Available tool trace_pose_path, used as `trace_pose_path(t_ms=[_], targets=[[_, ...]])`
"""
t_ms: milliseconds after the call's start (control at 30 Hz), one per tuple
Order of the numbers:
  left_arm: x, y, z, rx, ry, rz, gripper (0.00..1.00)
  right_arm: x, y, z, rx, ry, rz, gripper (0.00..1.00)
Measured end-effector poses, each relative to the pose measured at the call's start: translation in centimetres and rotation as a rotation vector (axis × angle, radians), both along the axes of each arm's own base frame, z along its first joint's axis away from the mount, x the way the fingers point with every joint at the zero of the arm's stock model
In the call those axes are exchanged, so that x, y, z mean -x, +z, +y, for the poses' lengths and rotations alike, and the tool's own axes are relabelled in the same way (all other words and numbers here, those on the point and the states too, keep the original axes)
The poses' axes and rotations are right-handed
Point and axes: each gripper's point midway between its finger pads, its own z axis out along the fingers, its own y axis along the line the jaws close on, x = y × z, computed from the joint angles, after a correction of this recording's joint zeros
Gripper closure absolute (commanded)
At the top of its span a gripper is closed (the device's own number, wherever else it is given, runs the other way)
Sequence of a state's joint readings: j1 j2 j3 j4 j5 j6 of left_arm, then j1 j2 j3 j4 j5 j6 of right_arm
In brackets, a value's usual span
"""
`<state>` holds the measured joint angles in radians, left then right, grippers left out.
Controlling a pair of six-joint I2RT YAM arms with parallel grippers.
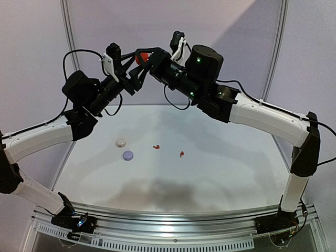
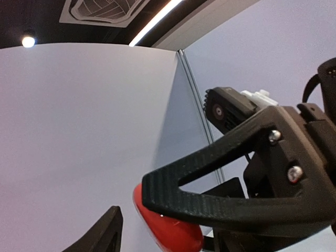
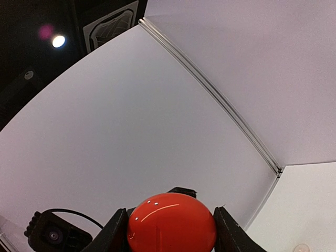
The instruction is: Insert the wireless bluetooth earbuds into the charging case
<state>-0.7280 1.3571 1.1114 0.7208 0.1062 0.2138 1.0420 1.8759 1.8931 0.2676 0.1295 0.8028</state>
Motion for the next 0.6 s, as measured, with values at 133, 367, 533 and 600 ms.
trace_pose_path(t_ms=[133, 367, 533, 600], targets=[[-0.2, 0.0, 0.1, 0.005, 0.018, 0.007, 0.67, 0.8, 0.8, 0.3, -0.021, 0.000, -0.038, 0.77], [-0.1, 0.0, 0.0, 0.000, 0.030, 0.002, 0.90, 0.6, 1.2, 0.1, -0.049, -0.020, -0.049, 0.77], [-0.1, 0.1, 0.1, 0.002, 0.034, 0.000, 1.00, 0.5, 1.2, 0.1, -0.054, -0.025, -0.050, 0.77], [-0.1, 0.0, 0.1, 0.001, 0.035, -0.001, 1.00, 0.5, 1.1, 0.1, -0.056, -0.025, -0.050, 0.74]])
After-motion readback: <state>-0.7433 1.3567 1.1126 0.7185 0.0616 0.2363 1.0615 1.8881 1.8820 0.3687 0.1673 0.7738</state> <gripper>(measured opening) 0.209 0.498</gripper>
